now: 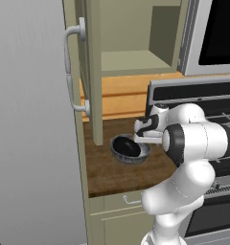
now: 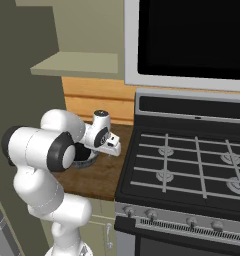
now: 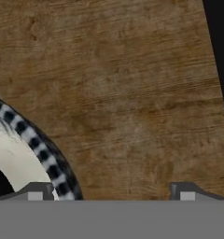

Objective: Pick up the bowls on the counter and stack them on top of one another in the open cabinet. Place the smaller bowl on top of the larger bowl.

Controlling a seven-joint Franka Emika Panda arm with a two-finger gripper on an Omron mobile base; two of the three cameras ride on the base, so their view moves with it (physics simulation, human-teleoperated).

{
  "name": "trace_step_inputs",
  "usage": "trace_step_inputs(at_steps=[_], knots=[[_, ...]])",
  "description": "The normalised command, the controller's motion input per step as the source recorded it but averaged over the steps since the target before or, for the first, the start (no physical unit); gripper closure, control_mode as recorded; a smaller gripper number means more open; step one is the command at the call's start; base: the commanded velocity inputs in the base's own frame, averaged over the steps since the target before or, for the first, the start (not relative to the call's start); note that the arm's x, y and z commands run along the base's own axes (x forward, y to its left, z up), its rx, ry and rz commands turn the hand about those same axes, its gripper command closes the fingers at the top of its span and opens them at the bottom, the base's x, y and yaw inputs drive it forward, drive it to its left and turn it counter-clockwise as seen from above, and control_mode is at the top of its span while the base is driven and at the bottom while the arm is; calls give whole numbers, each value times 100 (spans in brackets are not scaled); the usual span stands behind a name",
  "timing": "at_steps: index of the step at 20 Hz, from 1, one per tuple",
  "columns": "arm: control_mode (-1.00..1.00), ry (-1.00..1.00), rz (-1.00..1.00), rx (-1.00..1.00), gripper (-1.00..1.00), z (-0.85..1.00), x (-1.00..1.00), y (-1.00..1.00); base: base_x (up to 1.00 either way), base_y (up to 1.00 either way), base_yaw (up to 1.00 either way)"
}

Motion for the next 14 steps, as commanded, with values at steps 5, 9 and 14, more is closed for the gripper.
trace_step_inputs(at_steps=[5, 9, 14], knots=[[-100, 0, 0, 0, 100, 0, 0, 0, 0, 0, 0], [-100, 0, 0, 0, 100, 0, -7, 0, 0, 0, 0], [-100, -2, 0, 0, 100, 8, -20, 0, 0, 0, 0]])
